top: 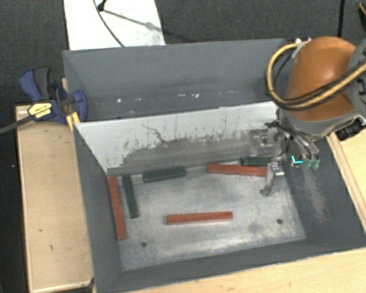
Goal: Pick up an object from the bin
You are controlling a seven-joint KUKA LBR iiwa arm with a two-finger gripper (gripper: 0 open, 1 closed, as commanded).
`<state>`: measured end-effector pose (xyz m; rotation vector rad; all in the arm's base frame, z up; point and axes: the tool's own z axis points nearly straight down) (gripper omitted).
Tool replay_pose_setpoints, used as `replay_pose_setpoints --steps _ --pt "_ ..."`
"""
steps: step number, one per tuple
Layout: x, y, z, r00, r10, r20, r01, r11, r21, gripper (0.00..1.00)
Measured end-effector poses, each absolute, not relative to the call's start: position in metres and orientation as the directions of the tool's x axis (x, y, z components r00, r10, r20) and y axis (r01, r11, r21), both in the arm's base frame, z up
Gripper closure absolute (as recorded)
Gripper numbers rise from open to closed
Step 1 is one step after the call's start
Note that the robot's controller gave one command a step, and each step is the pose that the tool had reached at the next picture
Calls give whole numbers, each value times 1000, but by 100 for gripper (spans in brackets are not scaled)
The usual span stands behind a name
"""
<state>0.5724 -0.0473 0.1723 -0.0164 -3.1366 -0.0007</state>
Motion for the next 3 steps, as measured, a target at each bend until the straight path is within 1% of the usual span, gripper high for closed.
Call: replay_pose_setpoints --steps 1,2,3 --pt "586 -68 67 -991 134 2 134 991 1 0" --pt "587 -27 71 -972 233 1 233 972 2 0" --pt "593 19 77 -960 280 -4 280 960 4 0"
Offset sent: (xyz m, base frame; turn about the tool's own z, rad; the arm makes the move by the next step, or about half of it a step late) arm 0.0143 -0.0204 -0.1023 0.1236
